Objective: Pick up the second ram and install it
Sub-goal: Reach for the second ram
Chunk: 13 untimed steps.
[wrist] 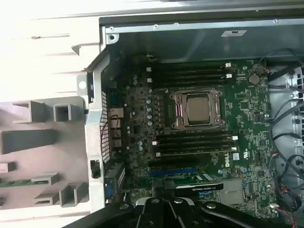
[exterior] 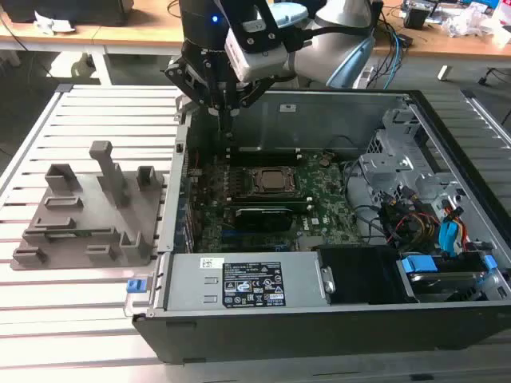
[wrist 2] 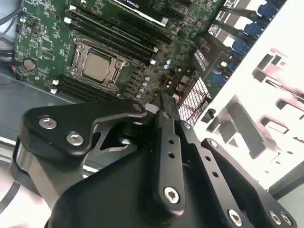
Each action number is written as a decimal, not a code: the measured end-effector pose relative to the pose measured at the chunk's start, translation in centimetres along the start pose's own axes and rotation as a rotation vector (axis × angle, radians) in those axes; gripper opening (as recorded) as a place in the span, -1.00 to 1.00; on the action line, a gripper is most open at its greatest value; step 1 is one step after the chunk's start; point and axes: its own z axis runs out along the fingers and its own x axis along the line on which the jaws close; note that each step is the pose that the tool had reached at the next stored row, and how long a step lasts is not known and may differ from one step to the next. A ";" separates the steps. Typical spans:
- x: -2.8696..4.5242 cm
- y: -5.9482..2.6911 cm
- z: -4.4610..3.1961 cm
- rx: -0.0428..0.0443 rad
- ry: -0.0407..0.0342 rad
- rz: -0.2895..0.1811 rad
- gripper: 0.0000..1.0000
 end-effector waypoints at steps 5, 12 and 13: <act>2.03 -0.15 -0.06 0.0000 0.0000 0.000 -0.79; 4.28 -0.32 -0.11 0.0000 0.0000 0.000 -0.79; 4.43 -0.33 -0.12 0.0000 0.0000 0.000 -0.79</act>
